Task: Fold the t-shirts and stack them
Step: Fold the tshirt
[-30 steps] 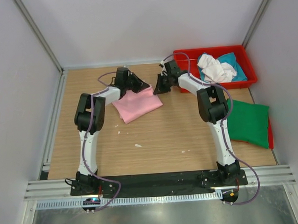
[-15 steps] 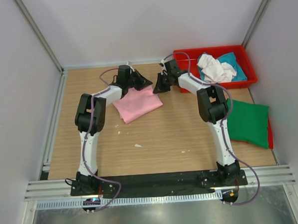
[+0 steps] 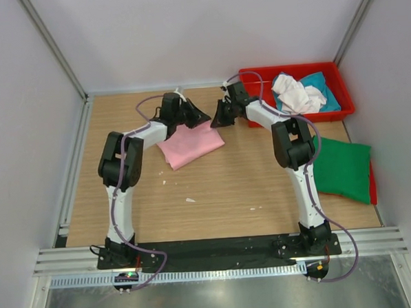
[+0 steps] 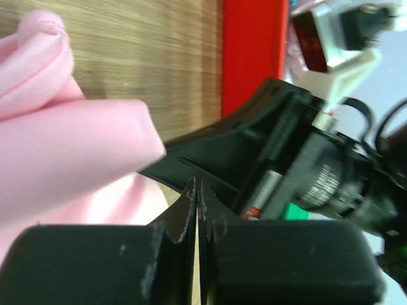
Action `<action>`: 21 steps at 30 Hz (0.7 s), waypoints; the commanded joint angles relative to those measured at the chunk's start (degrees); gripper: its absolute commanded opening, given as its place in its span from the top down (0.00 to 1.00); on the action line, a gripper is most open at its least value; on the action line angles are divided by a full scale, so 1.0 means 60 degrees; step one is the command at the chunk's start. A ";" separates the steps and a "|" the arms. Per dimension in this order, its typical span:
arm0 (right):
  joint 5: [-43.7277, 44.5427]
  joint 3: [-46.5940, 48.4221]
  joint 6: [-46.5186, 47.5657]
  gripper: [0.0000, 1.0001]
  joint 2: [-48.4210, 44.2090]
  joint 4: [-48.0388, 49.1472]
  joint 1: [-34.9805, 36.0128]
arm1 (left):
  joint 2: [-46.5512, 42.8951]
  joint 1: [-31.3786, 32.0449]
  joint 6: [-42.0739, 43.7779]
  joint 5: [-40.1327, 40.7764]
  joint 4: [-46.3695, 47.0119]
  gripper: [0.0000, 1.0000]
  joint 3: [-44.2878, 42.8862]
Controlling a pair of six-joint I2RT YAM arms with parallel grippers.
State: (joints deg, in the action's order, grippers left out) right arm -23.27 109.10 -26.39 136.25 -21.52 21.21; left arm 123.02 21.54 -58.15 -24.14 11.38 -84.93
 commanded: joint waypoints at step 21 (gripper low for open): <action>0.0025 -0.0004 -0.0259 0.99 -0.0017 0.0349 0.0024 | 0.2289 -0.0411 0.1942 0.2602 -0.1779 1.00 -0.3116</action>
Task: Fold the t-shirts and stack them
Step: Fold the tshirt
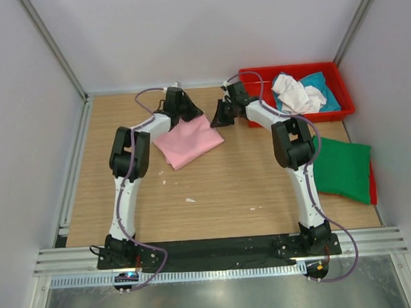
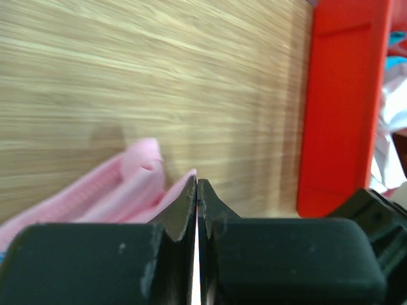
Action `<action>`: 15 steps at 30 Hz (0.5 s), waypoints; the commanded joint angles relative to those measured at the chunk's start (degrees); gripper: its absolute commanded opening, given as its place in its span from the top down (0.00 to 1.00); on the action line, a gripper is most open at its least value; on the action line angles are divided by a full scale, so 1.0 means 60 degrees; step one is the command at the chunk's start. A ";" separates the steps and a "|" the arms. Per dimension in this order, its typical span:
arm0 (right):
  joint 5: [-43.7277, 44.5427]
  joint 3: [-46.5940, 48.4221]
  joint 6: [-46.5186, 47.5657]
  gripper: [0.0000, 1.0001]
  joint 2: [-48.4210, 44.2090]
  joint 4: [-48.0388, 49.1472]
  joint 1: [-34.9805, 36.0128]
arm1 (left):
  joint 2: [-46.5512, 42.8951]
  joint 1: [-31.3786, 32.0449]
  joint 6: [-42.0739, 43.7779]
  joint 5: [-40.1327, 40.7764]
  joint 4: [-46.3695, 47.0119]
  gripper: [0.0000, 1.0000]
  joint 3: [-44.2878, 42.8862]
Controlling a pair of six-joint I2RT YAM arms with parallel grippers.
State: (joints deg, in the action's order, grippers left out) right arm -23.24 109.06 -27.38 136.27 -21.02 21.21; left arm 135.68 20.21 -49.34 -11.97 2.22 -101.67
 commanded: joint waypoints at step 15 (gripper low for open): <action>-0.0198 0.0061 -0.0271 0.99 -0.0138 0.0426 0.0054 | -0.1852 -0.0599 0.1778 -0.0027 -0.0648 0.99 -0.0621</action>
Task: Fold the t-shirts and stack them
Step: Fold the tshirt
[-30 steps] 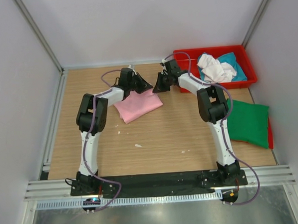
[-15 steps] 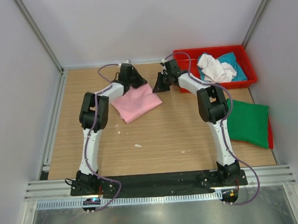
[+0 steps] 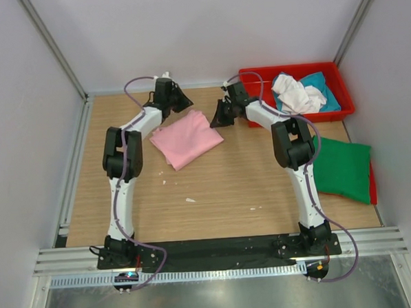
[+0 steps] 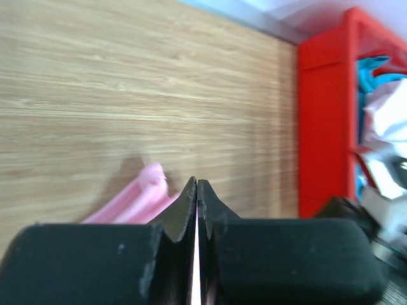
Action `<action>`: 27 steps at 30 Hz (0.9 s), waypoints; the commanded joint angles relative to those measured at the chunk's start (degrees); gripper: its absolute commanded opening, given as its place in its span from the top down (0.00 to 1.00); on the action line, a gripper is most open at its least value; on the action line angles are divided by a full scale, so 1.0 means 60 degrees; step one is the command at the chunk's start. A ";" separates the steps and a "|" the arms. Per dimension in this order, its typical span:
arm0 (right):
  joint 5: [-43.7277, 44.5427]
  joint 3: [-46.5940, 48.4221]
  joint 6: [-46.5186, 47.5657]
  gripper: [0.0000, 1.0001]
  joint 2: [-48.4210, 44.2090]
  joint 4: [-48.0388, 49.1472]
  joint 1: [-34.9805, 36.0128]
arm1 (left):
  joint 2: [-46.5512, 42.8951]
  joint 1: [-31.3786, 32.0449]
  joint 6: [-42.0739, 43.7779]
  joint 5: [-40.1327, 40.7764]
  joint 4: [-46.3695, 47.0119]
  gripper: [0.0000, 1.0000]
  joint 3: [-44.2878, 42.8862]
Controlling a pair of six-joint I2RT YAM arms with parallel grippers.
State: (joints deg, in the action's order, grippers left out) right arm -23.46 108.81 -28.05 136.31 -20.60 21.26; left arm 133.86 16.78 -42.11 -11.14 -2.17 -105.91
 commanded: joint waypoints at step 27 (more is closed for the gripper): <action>-0.0205 -0.1670 0.0003 0.99 -0.1009 0.0708 0.0119 | 0.0409 -0.0041 -0.0394 -0.0195 0.0714 1.00 0.0543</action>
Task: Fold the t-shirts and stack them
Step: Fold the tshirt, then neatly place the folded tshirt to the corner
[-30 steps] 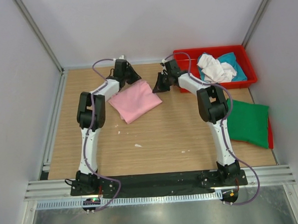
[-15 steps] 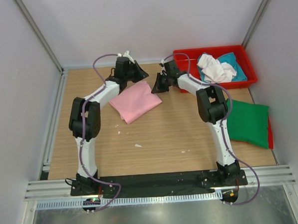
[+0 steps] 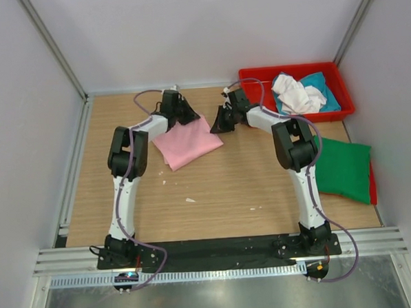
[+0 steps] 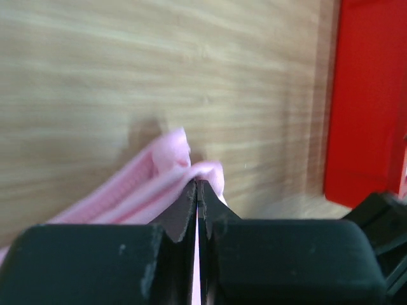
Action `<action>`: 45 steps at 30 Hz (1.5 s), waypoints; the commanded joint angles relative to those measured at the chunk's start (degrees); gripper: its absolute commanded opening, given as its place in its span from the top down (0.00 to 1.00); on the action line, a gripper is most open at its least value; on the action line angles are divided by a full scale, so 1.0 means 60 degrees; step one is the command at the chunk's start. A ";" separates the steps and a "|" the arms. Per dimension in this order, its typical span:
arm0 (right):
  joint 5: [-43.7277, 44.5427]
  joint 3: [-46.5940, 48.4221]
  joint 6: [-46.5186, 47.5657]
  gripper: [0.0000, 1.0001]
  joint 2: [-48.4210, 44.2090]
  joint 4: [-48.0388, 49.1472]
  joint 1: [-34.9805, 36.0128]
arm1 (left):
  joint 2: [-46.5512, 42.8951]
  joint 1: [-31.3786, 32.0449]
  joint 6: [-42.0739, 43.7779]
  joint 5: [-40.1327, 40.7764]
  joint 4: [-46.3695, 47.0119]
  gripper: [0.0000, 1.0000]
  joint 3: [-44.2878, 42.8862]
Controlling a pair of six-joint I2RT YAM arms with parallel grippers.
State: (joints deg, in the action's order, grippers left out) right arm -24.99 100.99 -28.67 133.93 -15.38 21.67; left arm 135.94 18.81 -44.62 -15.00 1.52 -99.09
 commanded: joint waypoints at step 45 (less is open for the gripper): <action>0.1032 -0.1142 0.1760 0.02 -0.2151 -0.1380 0.0695 | -0.8274 -0.1244 -0.0209 0.1680 -0.4111 0.25 0.6363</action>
State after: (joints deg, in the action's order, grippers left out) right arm -18.55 96.01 -18.11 121.23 -27.09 25.28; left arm 85.52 11.90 -43.48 -8.01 -30.96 -62.11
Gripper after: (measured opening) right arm 0.989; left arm 0.758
